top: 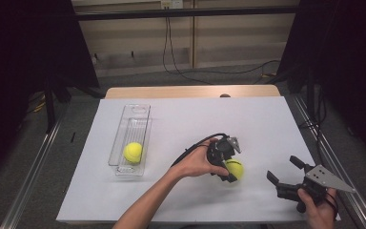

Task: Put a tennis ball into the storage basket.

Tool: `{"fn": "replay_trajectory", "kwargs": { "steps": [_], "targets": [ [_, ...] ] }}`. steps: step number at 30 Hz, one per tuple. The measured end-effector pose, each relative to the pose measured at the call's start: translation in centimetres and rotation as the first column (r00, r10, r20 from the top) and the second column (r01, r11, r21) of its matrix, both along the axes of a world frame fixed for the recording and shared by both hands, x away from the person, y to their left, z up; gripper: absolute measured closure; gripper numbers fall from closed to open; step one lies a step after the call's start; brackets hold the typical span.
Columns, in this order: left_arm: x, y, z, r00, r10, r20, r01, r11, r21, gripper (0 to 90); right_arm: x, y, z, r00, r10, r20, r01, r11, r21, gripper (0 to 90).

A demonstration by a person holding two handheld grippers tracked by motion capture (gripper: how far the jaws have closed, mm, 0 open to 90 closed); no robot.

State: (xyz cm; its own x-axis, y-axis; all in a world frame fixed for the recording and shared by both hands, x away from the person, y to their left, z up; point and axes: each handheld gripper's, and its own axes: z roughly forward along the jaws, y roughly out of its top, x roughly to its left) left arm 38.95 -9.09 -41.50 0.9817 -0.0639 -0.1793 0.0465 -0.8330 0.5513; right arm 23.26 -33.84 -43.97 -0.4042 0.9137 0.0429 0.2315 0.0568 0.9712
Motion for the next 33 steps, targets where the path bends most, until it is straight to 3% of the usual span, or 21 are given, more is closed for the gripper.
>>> {"fn": "replay_trajectory", "kwargs": {
  "steps": [10,33],
  "targets": [
    [0.15,-0.34,-0.46,0.9999,-0.011,-0.004,0.011,0.9999,0.001,25.1,0.02,-0.01,-0.01,1.0000,0.001,-0.001,-0.001,1.000,-0.002,0.8],
    [-0.04,-0.36,-0.17,0.9998,-0.013,0.018,0.013,0.9998,0.015,26.4,0.03,0.00,-0.03,1.0000,0.000,-0.003,0.000,1.000,0.000,0.9]
  ]
}}
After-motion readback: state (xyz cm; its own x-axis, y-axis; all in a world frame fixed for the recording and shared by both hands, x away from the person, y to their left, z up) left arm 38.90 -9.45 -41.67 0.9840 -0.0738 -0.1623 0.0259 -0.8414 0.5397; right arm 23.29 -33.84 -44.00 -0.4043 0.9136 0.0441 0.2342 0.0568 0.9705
